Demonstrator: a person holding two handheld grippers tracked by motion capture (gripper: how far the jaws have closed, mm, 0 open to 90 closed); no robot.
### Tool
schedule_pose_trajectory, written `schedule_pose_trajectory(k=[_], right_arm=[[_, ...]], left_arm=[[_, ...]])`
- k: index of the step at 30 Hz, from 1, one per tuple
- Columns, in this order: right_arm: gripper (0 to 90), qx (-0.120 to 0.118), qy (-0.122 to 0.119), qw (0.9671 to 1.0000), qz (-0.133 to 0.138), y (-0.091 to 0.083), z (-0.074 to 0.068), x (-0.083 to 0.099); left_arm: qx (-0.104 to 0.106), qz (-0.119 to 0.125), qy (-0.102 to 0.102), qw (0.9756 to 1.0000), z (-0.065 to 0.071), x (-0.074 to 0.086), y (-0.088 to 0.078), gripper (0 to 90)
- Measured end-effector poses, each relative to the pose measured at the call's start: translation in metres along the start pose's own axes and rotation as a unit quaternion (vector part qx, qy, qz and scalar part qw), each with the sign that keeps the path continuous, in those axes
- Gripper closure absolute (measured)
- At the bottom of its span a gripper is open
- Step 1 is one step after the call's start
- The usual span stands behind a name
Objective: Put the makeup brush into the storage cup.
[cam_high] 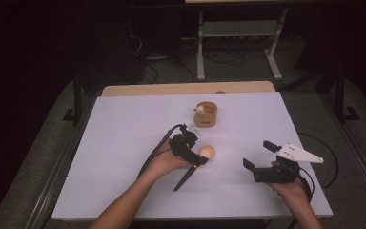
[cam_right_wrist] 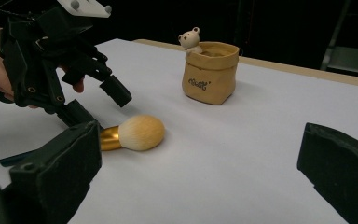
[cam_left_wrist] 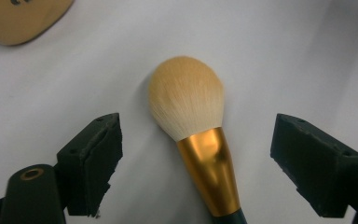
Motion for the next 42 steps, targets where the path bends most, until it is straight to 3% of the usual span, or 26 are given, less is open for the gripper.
schedule_pose_trajectory(k=[18, 31, 42], right_arm=[[0.0, -0.002, 0.0, 1.0, -0.006, 0.001, -0.002, 0.001], [0.0, -0.003, -0.001, 1.0, -0.008, 0.002, -0.002, 0.002], [0.0, -0.003, -0.002, 1.0, -0.008, 0.003, -0.001, 0.002]], left_arm=[[-0.006, -0.028, -0.031, 0.9991, 0.001, 0.005, 0.009, 29.9], [-0.003, -0.055, -0.027, 0.9981, 0.002, 0.009, 0.011, 38.4], [-0.007, -0.064, -0.029, 0.9975, 0.002, 0.01, 0.013, 47.4]])
Point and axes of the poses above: each handheld gripper's, and its own axes: y roughly forward along the jaws, x roughly out of its underside, z roughly to its right, the point moved 7 cm from there along y, roughly forward along the jaws, and after that the axes turned 7 degrees about x, right-handed, at the moved point
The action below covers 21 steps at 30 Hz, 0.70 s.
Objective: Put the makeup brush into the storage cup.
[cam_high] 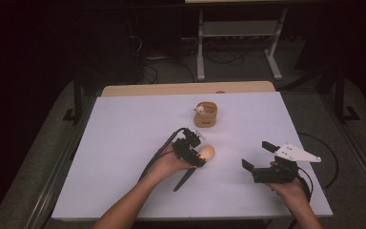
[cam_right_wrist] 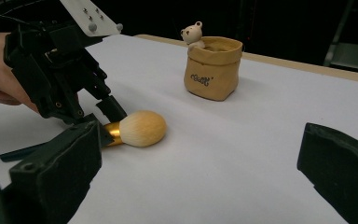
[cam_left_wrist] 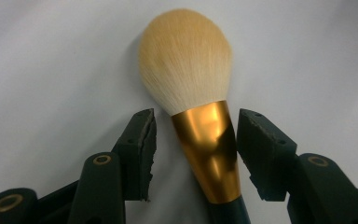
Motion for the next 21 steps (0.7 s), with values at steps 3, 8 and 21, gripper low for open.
schedule_pose_trajectory(k=[3, 8, 21], right_arm=[[0.0, 0.0, 0.0, 1.0, 0.0, 0.0, 0.0002, -0.0001], [0.0, 0.0, 0.0, 1.0, 0.0, -0.0001, 0.0001, -0.0001], [0.0, 0.0, 0.0, 1.0, -0.001, -0.0001, -0.0002, 0.0001]], left_arm=[[-0.001, -0.002, -0.001, 1.0, -0.0003, -0.0001, 0.0003, 48.4], [-0.003, -0.004, 0.0, 1.0, -0.0002, -0.0003, 0.0004, 49.8], [-0.003, -0.007, 0.0, 1.0, -0.0006, -0.0013, 0.0007, 53.8]])
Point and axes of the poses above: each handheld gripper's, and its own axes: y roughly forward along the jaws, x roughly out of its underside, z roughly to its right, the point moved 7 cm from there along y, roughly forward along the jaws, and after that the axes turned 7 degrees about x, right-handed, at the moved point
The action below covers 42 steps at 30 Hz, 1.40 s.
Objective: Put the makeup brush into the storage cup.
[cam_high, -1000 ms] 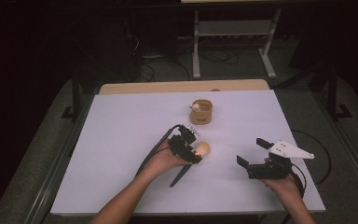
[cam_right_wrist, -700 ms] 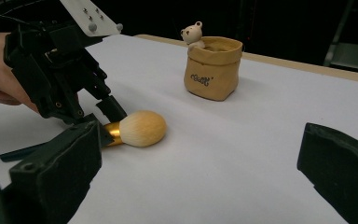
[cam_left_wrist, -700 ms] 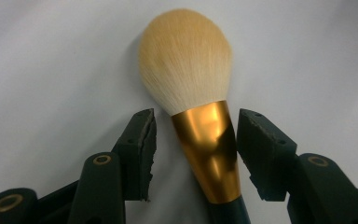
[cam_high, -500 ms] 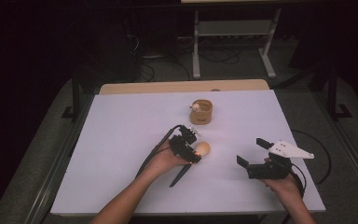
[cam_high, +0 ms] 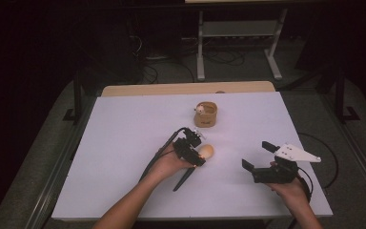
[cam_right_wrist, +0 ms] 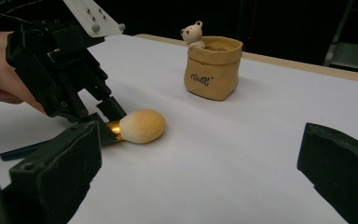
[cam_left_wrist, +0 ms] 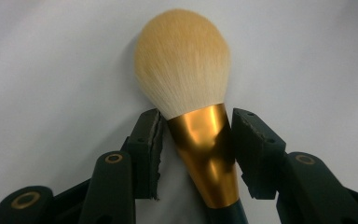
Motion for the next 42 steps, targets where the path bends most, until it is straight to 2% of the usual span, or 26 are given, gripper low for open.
schedule_pose_trajectory(k=[9, 26, 33, 42], right_arm=[[0.0, 0.0, 0.0, 1.0, -0.001, 0.0001, 0.0, 0.0003], [0.0, -0.001, 0.0, 1.0, -0.002, 0.0, -0.0005, 0.0005], [0.0, -0.001, 0.001, 1.0, -0.003, 0.0001, -0.0007, 0.0008], [0.0, -0.001, 0.003, 1.0, -0.003, -0.0001, -0.0005, 0.0009]], left_arm=[[-0.004, -0.002, -0.001, 1.0, -0.0019, -0.0002, -0.0004, 58.3], [-0.013, -0.005, 0.003, 0.9999, -0.0005, -0.0008, 0.0007, 60.5], [-0.032, -0.02, 0.023, 0.999, 0.0028, -0.0019, 0.0026, 60.6], [-0.029, -0.019, 0.018, 0.9993, 0.0022, -0.002, 0.0022, 61.2]])
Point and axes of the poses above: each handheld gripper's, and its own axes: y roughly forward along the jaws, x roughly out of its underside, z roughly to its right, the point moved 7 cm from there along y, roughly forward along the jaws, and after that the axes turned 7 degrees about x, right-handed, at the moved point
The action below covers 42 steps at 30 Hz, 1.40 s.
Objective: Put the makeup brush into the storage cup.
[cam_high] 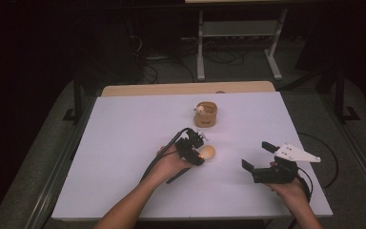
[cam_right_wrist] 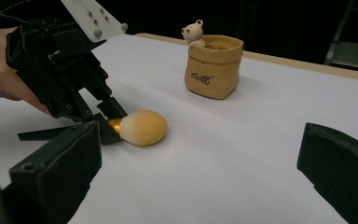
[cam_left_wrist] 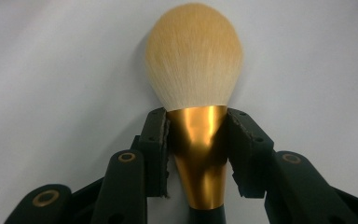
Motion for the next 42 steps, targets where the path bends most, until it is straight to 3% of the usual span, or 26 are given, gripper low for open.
schedule_pose_trajectory(k=[4, 10, 15, 22, 23, 28, 35, 39, 42], right_arm=[[0.0, 0.0, 0.001, 1.0, 0.001, -0.001, 0.0, 0.0], [0.0, 0.0, 0.001, 1.0, 0.002, -0.001, 0.001, 0.0], [0.0, -0.001, 0.001, 1.0, 0.003, -0.001, 0.001, -0.001], [0.0, 0.0, 0.0, 1.0, 0.004, -0.001, 0.002, -0.001], [0.0, 0.0, 0.001, 1.0, 0.004, -0.001, 0.002, -0.001], [0.0, 0.0, 0.002, 1.0, 0.005, -0.001, 0.002, -0.001], [0.0, -0.003, 0.0, 1.0, 0.006, -0.001, 0.0, -0.002], [0.0, -0.008, 0.0, 0.9999, 0.006, 0.0, -0.003, -0.004], [0.0, -0.012, -0.001, 0.9999, 0.007, 0.0, -0.005, -0.005]], left_arm=[[0.006, 0.0, 0.0, 1.0, 0.0, 0.001, -0.001, 61.4], [0.034, 0.024, -0.006, 0.9991, -0.002, 0.0, -0.008, 61.4], [0.041, 0.043, 0.002, 0.9982, -0.005, -0.001, -0.019, 61.5], [0.057, 0.089, -0.002, 0.9944, -0.005, -0.004, -0.034, 61.6], [0.059, 0.09, 0.008, 0.9942, -0.006, -0.003, -0.038, 61.6], [0.069, 0.136, 0.011, 0.9883, -0.006, -0.006, -0.049, 61.7], [0.081, 0.201, 0.011, 0.9762, -0.007, -0.008, -0.07, 61.7], [0.092, 0.24, 0.016, 0.9663, -0.008, -0.008, -0.081, 61.7], [0.095, 0.26, 0.016, 0.9608, -0.01, -0.006, -0.087, 61.7]])
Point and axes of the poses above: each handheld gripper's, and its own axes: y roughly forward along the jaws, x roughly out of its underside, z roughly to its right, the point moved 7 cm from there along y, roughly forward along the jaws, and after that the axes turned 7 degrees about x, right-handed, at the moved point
